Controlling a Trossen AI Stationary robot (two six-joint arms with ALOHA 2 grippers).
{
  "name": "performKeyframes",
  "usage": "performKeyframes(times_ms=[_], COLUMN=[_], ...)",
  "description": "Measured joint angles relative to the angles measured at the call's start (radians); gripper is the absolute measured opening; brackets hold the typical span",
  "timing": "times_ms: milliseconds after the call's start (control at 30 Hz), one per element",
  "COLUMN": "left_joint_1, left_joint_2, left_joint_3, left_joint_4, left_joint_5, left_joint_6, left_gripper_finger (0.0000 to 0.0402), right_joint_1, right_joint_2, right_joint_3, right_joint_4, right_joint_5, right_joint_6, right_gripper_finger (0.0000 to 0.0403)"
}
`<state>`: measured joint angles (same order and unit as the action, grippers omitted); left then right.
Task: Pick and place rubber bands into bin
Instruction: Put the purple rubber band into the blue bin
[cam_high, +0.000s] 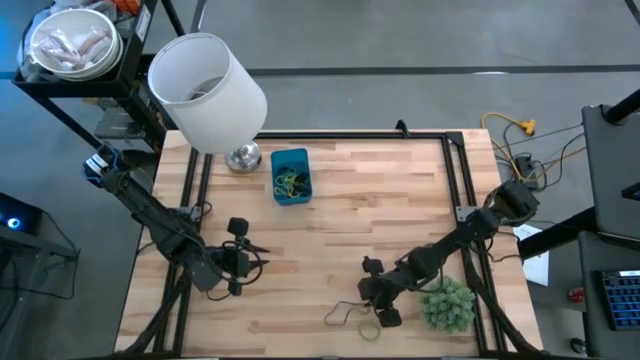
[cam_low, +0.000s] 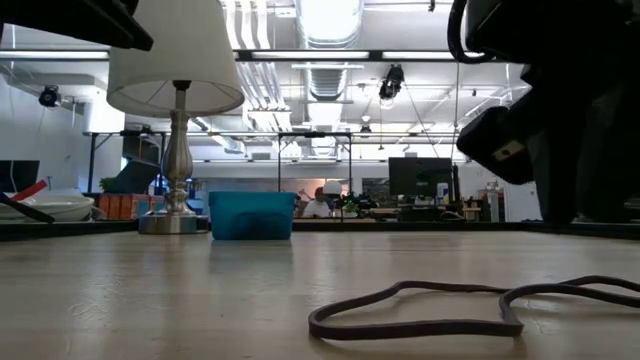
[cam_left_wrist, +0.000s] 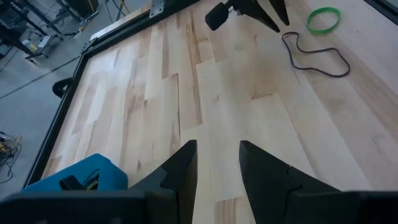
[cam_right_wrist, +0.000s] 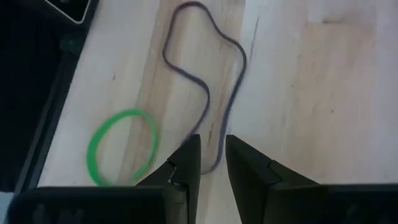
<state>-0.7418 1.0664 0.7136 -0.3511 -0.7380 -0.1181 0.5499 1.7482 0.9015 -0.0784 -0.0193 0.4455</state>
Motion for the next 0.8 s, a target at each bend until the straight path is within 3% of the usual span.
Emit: performKeyframes(times_ms=[300, 800], left_joint_1=[0.000, 0.000], left_joint_2=[0.000, 0.000], left_joint_3=[0.000, -0.001], left_joint_4=[0.002, 0.003], left_joint_5=[0.000, 0.000], left_joint_6=[0.001, 0.002], left_gripper_finger=[0.0105, 0.0105], right_joint_1=[0.004, 0.008], right_joint_2=[0.080, 0.109], right_joint_3=[-0.002, 0.011], right_joint_4=[0.023, 0.019], right_joint_5=[-0.004, -0.003], right_joint_6=[-0.012, -0.011], right_gripper_finger=[0.0070, 0.0070])
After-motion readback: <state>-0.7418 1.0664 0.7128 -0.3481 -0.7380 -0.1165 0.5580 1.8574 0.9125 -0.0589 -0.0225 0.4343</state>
